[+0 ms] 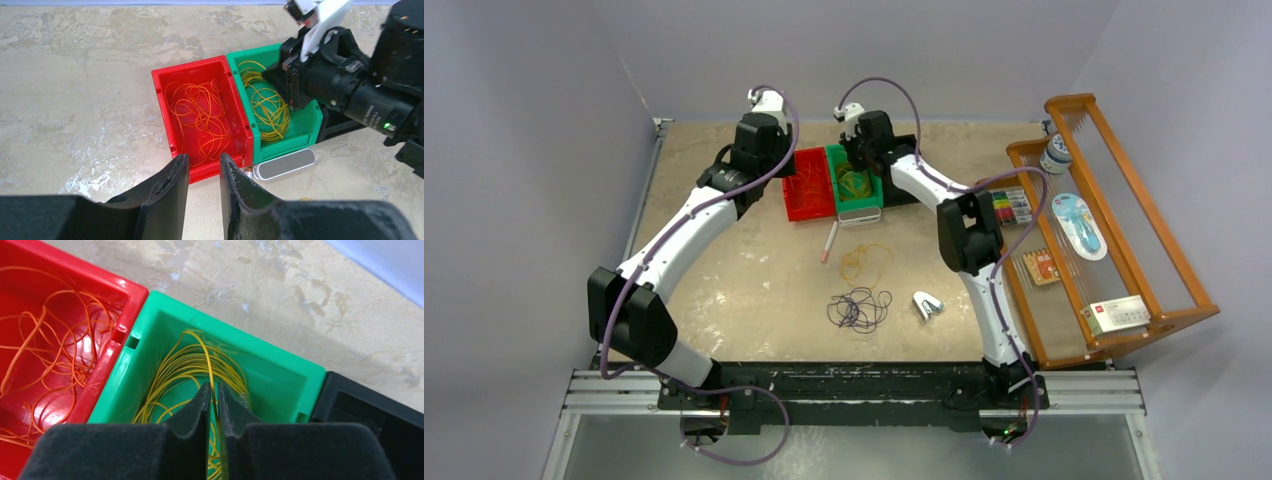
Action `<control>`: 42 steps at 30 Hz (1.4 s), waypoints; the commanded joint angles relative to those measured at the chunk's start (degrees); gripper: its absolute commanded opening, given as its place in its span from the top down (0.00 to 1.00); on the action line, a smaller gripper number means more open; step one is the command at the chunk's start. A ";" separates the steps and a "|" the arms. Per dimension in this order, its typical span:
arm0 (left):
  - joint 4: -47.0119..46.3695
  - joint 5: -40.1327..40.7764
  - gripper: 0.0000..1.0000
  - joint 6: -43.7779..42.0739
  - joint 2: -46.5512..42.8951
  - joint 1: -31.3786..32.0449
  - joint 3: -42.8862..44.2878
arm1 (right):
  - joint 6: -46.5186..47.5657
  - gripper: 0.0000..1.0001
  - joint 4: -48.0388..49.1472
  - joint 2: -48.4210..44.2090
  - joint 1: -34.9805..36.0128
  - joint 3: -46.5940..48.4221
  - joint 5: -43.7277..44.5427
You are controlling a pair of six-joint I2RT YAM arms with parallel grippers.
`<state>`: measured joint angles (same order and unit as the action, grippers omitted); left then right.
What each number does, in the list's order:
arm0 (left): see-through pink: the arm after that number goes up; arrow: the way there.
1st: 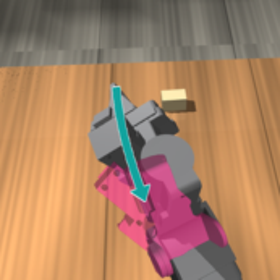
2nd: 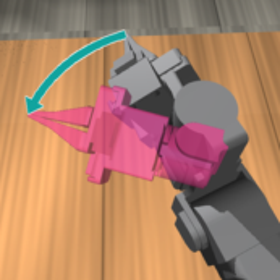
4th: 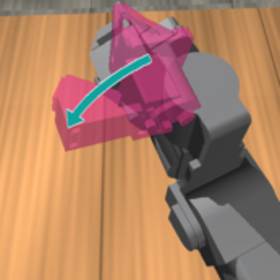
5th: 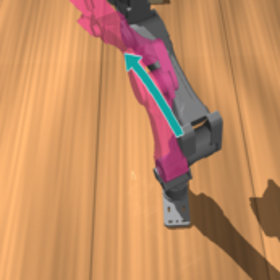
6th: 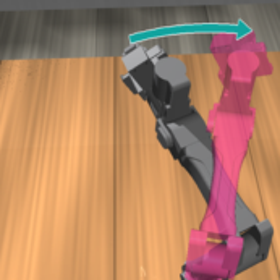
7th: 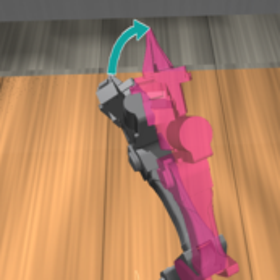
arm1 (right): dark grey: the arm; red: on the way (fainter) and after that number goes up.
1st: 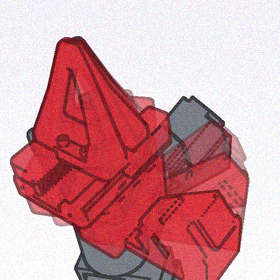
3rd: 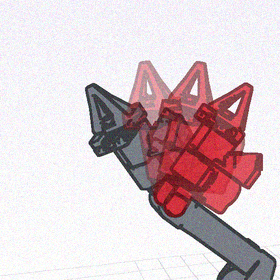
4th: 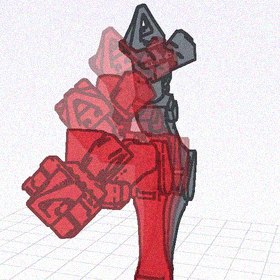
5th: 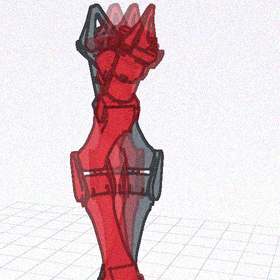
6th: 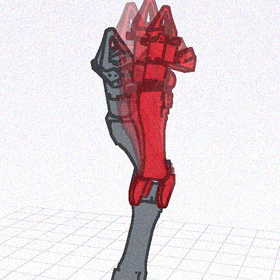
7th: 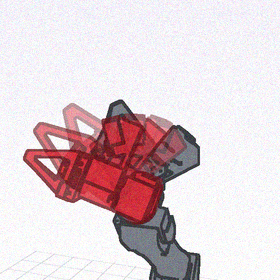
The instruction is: Untangle the cables
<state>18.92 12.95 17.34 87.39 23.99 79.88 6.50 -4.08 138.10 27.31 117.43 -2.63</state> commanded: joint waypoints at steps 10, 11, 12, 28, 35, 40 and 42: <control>-2.15 -0.80 0.71 -0.17 -1.53 -0.61 -0.33 | 1.12 0.68 7.43 -8.83 0.61 -7.96 1.74; -2.15 -0.74 0.71 -0.07 -1.57 -0.69 -0.32 | 1.02 0.63 9.12 -10.54 0.66 -9.28 1.40; -2.21 -0.77 0.70 0.09 -1.53 -0.63 -0.29 | 0.90 0.59 10.09 -12.27 0.64 -10.47 1.18; -2.30 -3.63 0.52 3.00 -2.98 -1.07 -0.39 | -3.44 0.40 19.78 -38.07 0.63 -36.55 3.31; -1.24 -6.62 0.53 4.71 -4.22 3.27 -4.99 | -12.72 0.41 19.03 -52.60 0.57 -53.66 -4.21; -3.09 -5.62 0.55 7.27 -3.62 11.42 -9.84 | -20.89 0.41 18.92 -61.41 0.63 -66.83 -5.23; -3.54 -6.21 0.57 8.71 -2.13 14.63 -10.64 | -27.21 0.41 21.73 -64.51 0.57 -72.71 -2.76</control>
<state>18.35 7.86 22.59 84.77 33.08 71.02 -8.86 13.85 78.83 27.99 53.12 -6.00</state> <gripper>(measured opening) 0.452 0.590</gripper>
